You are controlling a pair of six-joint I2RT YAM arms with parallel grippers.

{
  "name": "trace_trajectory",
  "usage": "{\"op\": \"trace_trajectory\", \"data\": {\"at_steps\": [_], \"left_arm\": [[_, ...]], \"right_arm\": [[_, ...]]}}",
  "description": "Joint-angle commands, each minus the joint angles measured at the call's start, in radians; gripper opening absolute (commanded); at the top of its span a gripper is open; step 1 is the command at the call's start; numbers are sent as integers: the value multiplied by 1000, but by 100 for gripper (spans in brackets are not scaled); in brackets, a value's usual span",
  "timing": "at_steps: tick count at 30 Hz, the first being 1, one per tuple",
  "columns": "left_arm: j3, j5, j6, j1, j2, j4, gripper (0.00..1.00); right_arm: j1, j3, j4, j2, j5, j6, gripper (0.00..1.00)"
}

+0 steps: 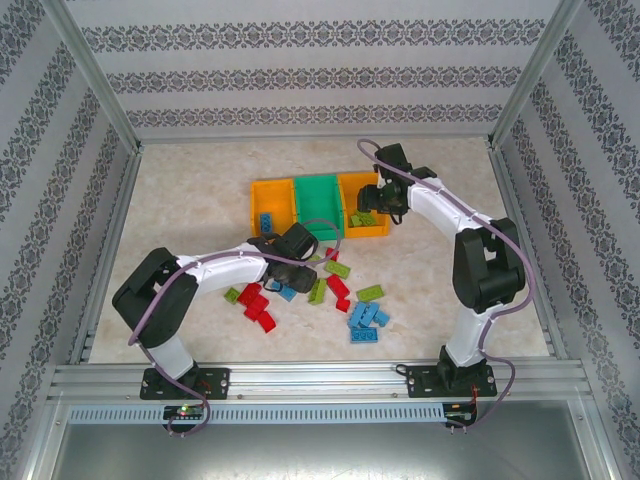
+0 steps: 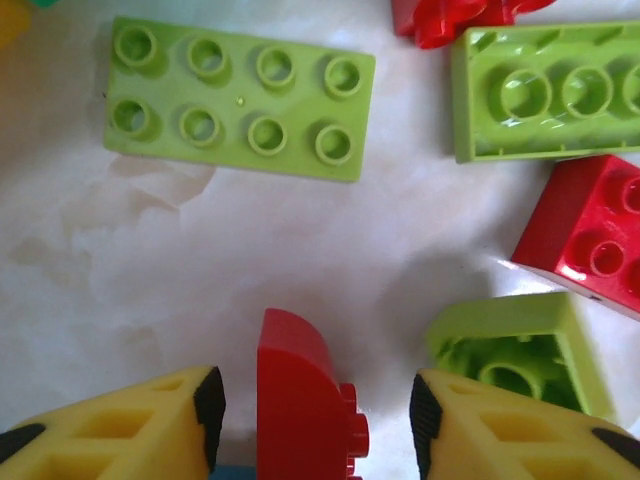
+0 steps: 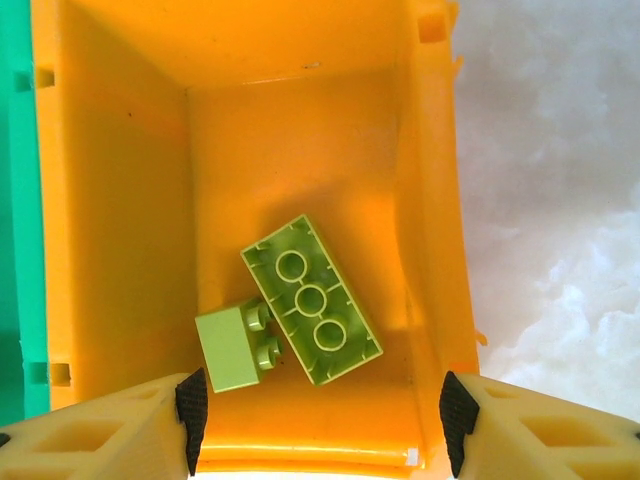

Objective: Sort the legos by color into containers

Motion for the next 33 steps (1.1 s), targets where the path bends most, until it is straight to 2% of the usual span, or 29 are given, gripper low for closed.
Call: {"op": "trace_trajectory", "data": {"at_steps": [1, 8, 14, 18, 20, 27, 33], "left_arm": [[19, -12, 16, -14, 11, -40, 51], [12, -25, 17, -15, 16, -56, 52], [23, -17, 15, -15, 33, -53, 40], [18, -26, 0, -15, 20, -44, 19], [23, -33, -7, -14, 4, -45, 15], [128, -97, -5, -14, -65, -100, 15], [309, -153, 2, 39, -19, -104, 15]], "right_arm": [[-10, -20, 4, -49, -4, 7, 66], [-21, -50, 9, -64, -9, 4, 67], [-19, -75, 12, -78, -8, 4, 67], [-20, -93, 11, -102, -3, 3, 67], [-20, -108, 11, -116, 5, -1, 67], [-16, -202, 39, -193, 4, -5, 67], [41, -322, 116, -267, -18, -74, 67]]}}
